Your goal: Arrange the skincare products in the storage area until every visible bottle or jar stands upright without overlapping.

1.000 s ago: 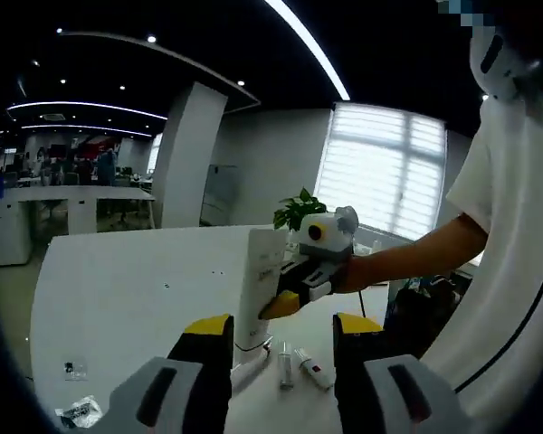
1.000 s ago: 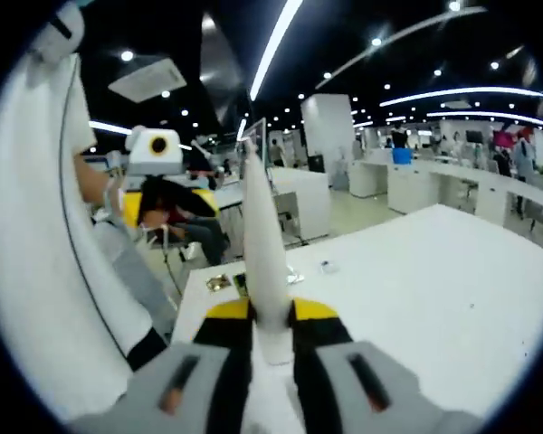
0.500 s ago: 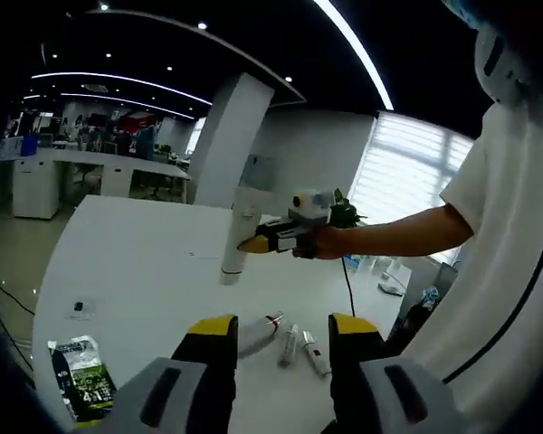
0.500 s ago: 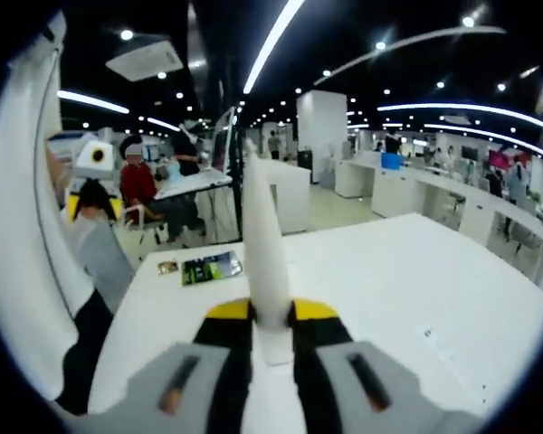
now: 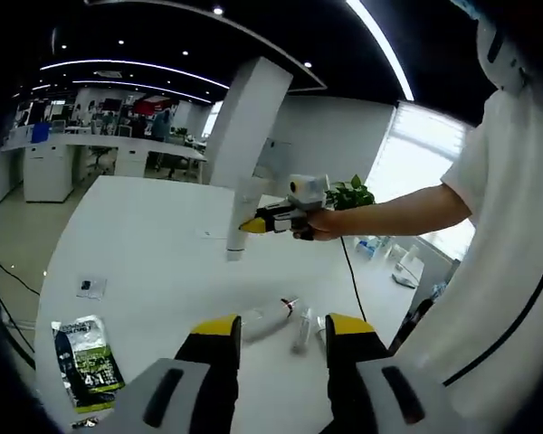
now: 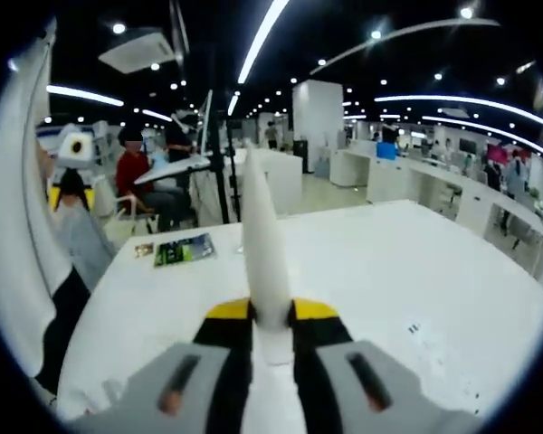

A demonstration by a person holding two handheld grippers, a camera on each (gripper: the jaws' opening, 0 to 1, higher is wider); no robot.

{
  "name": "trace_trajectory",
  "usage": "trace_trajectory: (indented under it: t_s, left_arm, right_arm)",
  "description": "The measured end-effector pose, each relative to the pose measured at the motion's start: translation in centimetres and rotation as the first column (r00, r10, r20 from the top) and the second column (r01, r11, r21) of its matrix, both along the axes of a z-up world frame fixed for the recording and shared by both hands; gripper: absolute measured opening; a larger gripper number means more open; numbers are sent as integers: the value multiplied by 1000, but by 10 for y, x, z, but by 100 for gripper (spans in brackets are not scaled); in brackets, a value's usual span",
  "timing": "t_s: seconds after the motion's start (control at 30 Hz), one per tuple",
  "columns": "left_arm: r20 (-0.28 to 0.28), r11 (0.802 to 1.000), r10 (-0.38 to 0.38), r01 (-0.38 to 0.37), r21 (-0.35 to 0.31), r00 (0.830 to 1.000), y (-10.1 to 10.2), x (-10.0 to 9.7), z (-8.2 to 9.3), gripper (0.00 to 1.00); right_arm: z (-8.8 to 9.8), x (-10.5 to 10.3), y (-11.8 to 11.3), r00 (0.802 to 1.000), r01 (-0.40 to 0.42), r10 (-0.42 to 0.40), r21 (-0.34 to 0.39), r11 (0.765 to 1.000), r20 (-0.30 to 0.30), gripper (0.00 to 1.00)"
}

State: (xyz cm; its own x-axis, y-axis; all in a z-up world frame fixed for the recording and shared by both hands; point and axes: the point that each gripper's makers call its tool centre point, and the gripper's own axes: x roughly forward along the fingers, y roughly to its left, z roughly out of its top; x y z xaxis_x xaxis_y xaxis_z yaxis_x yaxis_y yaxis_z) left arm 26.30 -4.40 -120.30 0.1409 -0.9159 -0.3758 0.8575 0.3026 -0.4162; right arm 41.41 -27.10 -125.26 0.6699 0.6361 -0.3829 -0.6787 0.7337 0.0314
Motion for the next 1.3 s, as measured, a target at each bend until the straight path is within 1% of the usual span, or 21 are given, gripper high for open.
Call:
trace_trajectory:
  t_s: [0.1,0.2,0.3,0.43,0.5,0.67,0.8,0.83,0.87,0.93,0.97,1.0,1.03,1.07,1.13,1.2,1.3]
  left_arm:
    - [2,1000,15,-15,15,1000,1,5,-1,37]
    - [-4,999,35,-35,17,999,5,10,-2,37]
    - [-14,998,52,-51,37,999,10,12,-7,37]
    - [-25,996,73,-72,58,997,16,14,-12,36]
    - [-31,995,87,-85,57,996,17,16,-12,36]
    - [-41,994,89,-86,70,995,19,14,-17,35]
    - [-61,992,113,-109,66,992,21,15,-20,35]
    - [-67,991,118,-114,67,991,22,15,-20,35]
    - [-69,991,120,-115,68,990,22,15,-21,35]
    - [-73,990,128,-123,71,989,24,15,-23,34]
    - [-79,989,135,-129,71,988,25,15,-23,34]
    - [-85,989,139,-133,69,987,25,15,-24,34]
    - [-89,988,143,-137,68,986,25,15,-24,34]
    - [-92,987,149,-143,67,985,24,15,-24,34]
    - [-98,987,150,-145,65,984,23,14,-25,34]
    - [-94,988,147,-141,68,985,21,12,-25,34]
    - [-90,988,142,-136,69,986,17,10,-24,34]
  right_arm:
    - [-10,3,-5,1000,-4,4,5,1000,-9,13]
    - [-21,8,-12,999,7,-6,15,1000,-34,13]
    - [-31,14,-19,999,21,-20,14,1000,-46,13]
    - [-35,18,-23,999,25,-24,21,999,-44,13]
    - [-39,21,-25,999,25,-24,21,999,-48,13]
    - [-45,27,-28,998,26,-24,29,999,-51,13]
    - [-56,26,-32,998,23,-21,28,999,-66,13]
    - [-50,27,-31,998,25,-21,56,998,-62,13]
    - [-48,27,-33,998,26,-23,51,998,-58,13]
    - [-47,24,-27,999,-4,7,61,998,-49,13]
    - [-55,24,-26,998,-26,30,66,997,-52,14]
    - [-59,21,-25,997,-44,49,78,996,-62,14]
    - [-56,19,-22,997,-65,69,81,995,-44,14]
    - [-54,15,-20,995,-84,88,66,994,-54,14]
    - [-53,15,-19,993,-103,106,52,993,-55,15]
    - [-53,16,-18,989,-128,131,49,991,-65,15]
    - [-54,16,-18,984,-162,163,21,987,-71,15]
